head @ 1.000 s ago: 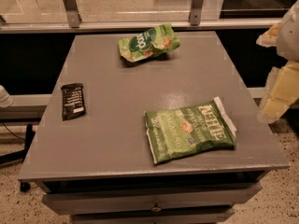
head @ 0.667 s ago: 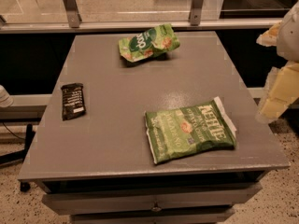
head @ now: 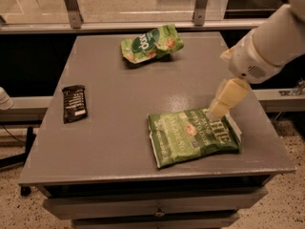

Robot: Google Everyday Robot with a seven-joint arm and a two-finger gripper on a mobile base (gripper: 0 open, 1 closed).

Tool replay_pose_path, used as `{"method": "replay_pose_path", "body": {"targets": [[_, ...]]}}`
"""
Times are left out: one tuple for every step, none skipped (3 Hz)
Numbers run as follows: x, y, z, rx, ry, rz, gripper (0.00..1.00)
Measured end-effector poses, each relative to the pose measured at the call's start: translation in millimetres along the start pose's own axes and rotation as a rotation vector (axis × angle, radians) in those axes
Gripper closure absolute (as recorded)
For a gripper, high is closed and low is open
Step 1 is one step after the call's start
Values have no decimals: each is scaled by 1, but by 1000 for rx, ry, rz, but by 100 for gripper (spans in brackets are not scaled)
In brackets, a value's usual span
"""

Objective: Move green rice chip bag near green jalapeno chip bag

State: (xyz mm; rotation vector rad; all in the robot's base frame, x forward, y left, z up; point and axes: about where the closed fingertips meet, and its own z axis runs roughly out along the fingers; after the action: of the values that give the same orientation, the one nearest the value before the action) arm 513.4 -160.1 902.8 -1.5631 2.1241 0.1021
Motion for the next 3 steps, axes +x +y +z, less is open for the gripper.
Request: {"method": "replay_pose_path", "body": {"targets": [[-37,-47,64,31,-148,35,0],[-79,-104,105,104,-279,60,0],[-118,-152,122,168,-381,69,0]]}}
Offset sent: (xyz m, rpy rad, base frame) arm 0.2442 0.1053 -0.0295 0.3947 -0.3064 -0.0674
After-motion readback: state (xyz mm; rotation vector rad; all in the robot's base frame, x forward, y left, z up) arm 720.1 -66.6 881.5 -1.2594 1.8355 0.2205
